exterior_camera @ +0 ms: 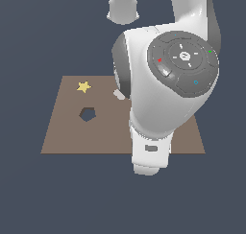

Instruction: Insert a designated object into the corresponding slot on a board.

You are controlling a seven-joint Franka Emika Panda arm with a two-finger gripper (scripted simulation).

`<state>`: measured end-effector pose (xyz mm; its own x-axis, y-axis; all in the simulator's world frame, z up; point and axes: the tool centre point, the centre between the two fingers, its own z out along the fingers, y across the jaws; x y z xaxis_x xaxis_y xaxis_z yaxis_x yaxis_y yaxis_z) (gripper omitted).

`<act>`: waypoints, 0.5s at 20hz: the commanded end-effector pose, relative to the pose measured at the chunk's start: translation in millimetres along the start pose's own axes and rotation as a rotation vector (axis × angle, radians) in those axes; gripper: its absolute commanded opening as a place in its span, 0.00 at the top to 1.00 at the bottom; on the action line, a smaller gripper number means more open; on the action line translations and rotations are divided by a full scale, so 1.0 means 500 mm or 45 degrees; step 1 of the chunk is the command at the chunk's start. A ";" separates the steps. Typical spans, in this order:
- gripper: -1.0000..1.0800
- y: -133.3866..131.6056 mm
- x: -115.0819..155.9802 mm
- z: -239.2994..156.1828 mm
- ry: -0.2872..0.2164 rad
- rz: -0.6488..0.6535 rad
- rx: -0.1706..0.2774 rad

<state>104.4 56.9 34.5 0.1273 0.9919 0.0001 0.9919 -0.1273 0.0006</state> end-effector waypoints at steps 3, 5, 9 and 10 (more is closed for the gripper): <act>1.00 -0.014 0.020 -0.002 0.000 -0.258 -0.001; 1.00 -0.021 0.027 -0.003 0.000 -0.371 -0.001; 1.00 -0.039 0.040 -0.004 0.000 -0.598 -0.001; 1.00 -0.043 0.043 -0.005 0.000 -0.655 -0.001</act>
<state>88.7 78.5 36.3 -0.3118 0.9501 -0.0001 0.9501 0.3118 0.0009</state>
